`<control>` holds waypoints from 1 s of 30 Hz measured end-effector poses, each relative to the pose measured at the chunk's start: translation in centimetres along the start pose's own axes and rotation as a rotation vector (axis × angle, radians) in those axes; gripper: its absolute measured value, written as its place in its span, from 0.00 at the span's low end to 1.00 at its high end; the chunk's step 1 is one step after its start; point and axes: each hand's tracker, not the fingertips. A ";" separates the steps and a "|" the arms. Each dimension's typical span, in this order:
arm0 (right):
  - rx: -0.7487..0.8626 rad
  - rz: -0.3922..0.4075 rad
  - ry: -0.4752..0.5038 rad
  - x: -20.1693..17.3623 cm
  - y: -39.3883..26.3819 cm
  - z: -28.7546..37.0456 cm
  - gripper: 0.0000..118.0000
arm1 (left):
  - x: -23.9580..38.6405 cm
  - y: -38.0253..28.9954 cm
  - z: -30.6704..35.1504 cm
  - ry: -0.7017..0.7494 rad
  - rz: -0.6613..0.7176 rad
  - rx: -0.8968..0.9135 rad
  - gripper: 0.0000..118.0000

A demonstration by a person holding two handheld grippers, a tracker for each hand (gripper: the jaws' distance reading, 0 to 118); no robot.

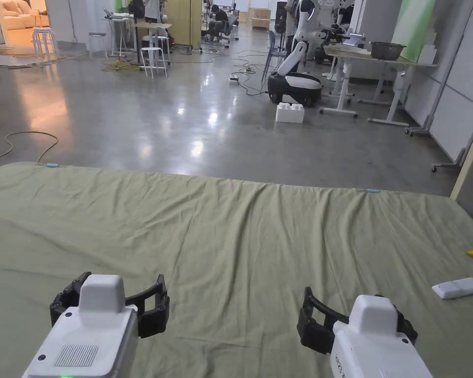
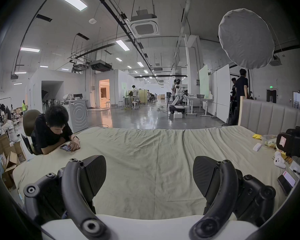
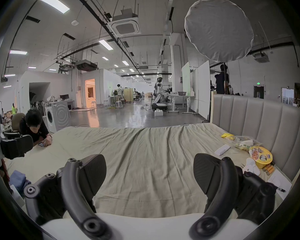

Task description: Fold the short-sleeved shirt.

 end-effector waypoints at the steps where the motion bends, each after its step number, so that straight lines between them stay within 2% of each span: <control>1: -0.007 -0.017 0.000 0.1 -0.1 -0.1 0.90 | -0.1 0.0 0.0 -0.006 0.005 -0.006 0.87; 2: -0.021 -0.036 -0.004 0.1 -0.1 -0.1 0.90 | -0.3 0.0 0.0 -0.017 0.012 -0.011 0.87; 3: 0.000 0.016 -0.026 -0.1 0.1 -0.1 0.91 | -0.4 0.0 0.0 -0.027 0.015 -0.016 0.87; 4: -0.023 0.005 -0.036 -0.2 -0.1 -0.2 0.92 | -0.4 0.0 0.0 -0.032 0.015 -0.017 0.87; 6: 0.034 0.048 -0.025 -0.3 0.0 -0.3 0.95 | -0.5 -0.1 0.0 -0.039 0.015 -0.012 0.88; 8: -0.034 -0.011 0.013 -0.3 -0.3 -0.5 0.98 | -0.7 0.0 0.0 -0.044 0.015 -0.016 0.89; 9: 0.011 0.024 0.005 -0.3 0.0 -0.5 0.98 | -0.8 0.0 -0.1 -0.047 0.021 -0.021 0.89; 14: -0.020 0.002 -0.016 -1.0 0.2 -0.8 0.98 | -1.2 -0.1 -0.4 -0.038 0.051 -0.041 0.90; 17: -0.049 -0.037 -0.029 -1.2 0.5 -0.8 0.98 | -1.2 -0.1 -0.4 -0.024 0.035 -0.042 0.90; 23: -0.108 -0.103 0.014 -1.2 1.3 -1.0 0.98 | -1.6 -0.2 -0.5 -0.008 0.050 -0.046 0.90; 30: -0.170 -0.133 -0.008 -1.6 2.3 -1.2 0.98 | -1.7 -0.1 -0.7 0.007 0.033 -0.037 0.92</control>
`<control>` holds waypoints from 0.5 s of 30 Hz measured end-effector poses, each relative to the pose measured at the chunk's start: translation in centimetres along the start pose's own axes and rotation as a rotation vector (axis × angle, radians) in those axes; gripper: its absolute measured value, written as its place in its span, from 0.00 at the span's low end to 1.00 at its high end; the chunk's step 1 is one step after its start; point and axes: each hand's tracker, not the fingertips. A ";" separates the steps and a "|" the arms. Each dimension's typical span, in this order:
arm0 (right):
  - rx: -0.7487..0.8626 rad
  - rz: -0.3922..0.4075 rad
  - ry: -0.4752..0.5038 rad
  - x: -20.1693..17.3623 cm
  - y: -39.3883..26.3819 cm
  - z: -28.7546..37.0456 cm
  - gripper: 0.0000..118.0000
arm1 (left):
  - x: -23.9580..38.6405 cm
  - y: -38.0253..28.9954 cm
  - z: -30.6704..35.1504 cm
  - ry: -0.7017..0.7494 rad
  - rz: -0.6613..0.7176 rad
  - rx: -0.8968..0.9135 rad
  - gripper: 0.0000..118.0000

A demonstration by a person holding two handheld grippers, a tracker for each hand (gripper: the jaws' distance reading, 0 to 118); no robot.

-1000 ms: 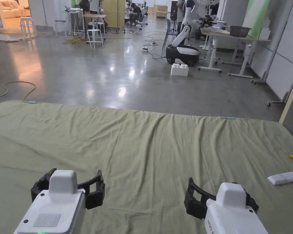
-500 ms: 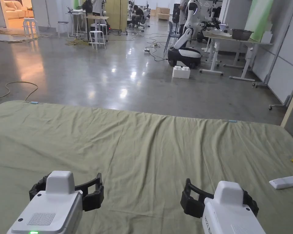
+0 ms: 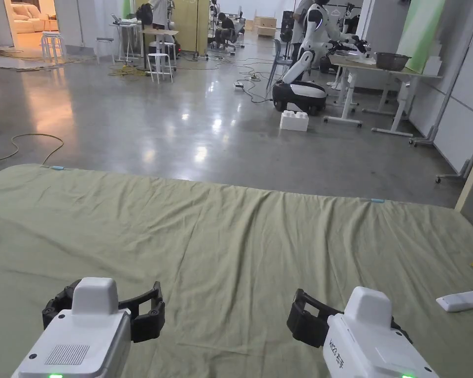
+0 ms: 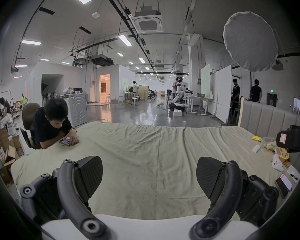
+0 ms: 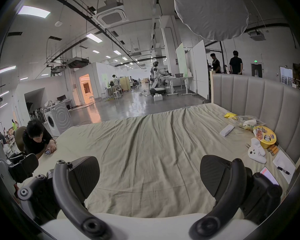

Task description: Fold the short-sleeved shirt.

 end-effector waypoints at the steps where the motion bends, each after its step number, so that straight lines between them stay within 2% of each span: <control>1: -0.002 -0.002 -0.010 0.0 0.1 0.0 0.98 | 0.0 0.1 -0.1 0.018 -0.001 -0.008 0.92; 9: -0.006 0.048 -0.067 -0.4 -0.1 -0.3 0.98 | -0.4 -0.2 -0.3 -0.003 0.018 -0.009 0.92; 15: -0.050 0.012 -0.061 0.0 0.0 -0.9 0.98 | 0.0 -0.4 0.0 -0.017 -0.022 0.028 0.92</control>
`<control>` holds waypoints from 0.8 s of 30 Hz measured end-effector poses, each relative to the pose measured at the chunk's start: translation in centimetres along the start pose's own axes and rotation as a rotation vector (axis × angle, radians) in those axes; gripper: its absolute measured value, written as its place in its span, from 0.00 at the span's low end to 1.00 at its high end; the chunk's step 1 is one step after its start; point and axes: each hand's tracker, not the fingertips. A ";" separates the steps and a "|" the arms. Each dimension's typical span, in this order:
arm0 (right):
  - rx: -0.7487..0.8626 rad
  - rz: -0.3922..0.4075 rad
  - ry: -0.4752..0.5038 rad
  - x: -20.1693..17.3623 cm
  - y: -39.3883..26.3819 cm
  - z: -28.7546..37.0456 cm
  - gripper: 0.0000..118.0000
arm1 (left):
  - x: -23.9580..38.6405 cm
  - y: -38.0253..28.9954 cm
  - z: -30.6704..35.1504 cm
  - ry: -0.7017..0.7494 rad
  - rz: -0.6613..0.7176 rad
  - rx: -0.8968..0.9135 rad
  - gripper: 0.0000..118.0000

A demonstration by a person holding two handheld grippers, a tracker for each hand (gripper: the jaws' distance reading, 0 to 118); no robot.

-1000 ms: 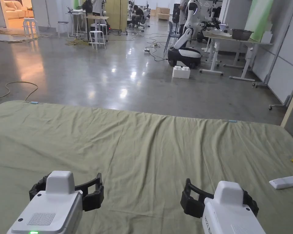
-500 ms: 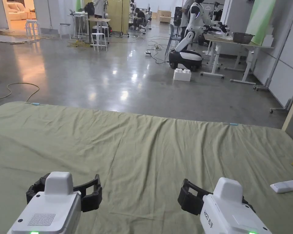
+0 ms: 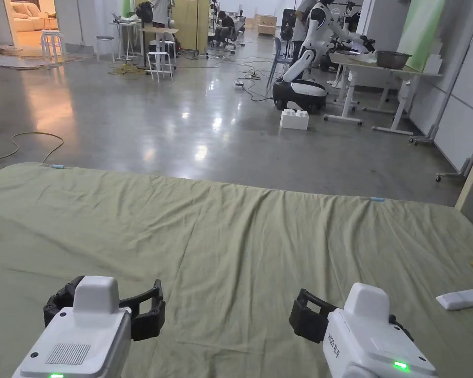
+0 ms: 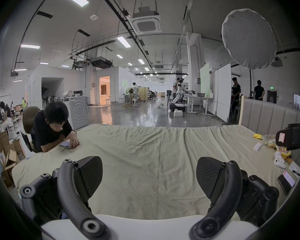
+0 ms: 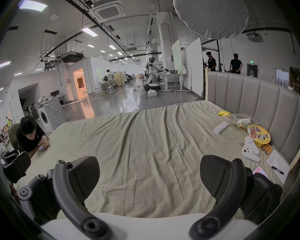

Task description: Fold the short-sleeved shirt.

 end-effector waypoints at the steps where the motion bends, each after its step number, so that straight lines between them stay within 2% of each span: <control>1: 0.002 -0.001 -0.006 0.1 -0.2 -0.1 0.98 | 0.0 -0.1 0.0 -0.005 -0.003 0.006 0.92; 5: 0.037 0.013 -0.029 0.3 -0.7 0.0 0.98 | 0.2 0.1 0.0 -0.004 -0.027 0.007 0.92; 12: 0.127 0.017 0.036 1.7 -1.6 0.2 0.98 | 0.5 0.1 -0.1 -0.013 -0.044 0.030 0.92; 15: 0.151 0.044 -0.021 1.6 -1.6 0.1 0.98 | 0.6 0.1 0.0 -0.023 -0.045 0.034 0.92; 18: 0.162 0.081 -0.023 1.5 -1.8 -0.2 0.98 | 0.7 0.1 0.0 -0.025 -0.048 0.046 0.92; 21: 0.260 0.102 0.012 1.6 -2.1 -0.1 0.98 | 0.9 0.1 0.0 -0.028 -0.052 0.046 0.92; 24: 0.327 0.089 0.023 1.6 -2.5 0.1 0.98 | 0.9 0.0 0.0 -0.021 -0.052 0.046 0.92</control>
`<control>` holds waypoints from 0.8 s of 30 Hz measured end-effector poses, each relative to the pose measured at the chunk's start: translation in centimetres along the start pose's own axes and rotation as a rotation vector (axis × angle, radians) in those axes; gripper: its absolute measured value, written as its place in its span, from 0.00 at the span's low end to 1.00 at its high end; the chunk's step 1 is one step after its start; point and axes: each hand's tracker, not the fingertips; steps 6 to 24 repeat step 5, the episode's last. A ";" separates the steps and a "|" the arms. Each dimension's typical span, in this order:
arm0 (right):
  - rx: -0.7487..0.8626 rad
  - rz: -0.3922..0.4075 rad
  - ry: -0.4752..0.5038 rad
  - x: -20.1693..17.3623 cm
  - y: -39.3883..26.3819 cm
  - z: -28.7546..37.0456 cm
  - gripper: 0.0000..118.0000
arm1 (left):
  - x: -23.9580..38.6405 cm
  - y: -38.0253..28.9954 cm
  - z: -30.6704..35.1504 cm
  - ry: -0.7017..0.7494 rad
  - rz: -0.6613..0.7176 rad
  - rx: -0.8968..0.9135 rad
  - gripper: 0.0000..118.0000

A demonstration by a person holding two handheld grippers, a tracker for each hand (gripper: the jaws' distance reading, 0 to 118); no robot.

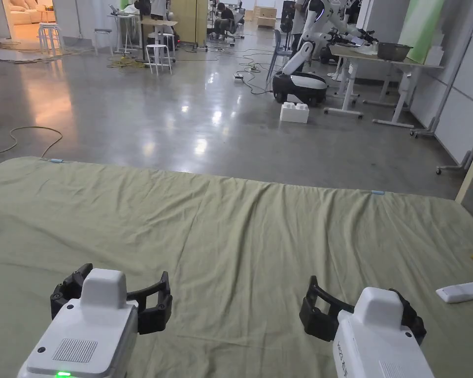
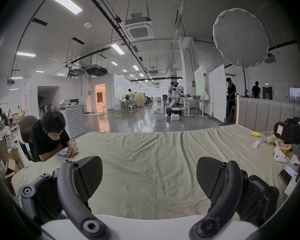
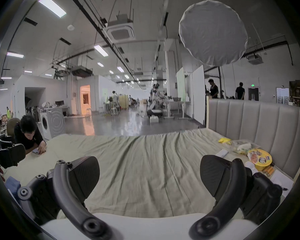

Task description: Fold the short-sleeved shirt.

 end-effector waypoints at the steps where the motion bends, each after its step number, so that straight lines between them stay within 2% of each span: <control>1: 0.010 0.008 -0.006 -0.1 0.1 0.1 0.98 | 0.0 0.0 0.0 0.000 0.002 0.000 0.92; 3: 0.007 0.036 -0.016 -0.4 0.4 0.1 0.98 | -0.1 0.0 0.0 0.001 0.007 0.004 0.92; 24: -0.006 0.030 -0.017 -0.4 0.2 -0.1 0.98 | -0.1 0.0 0.0 0.004 0.009 0.008 0.92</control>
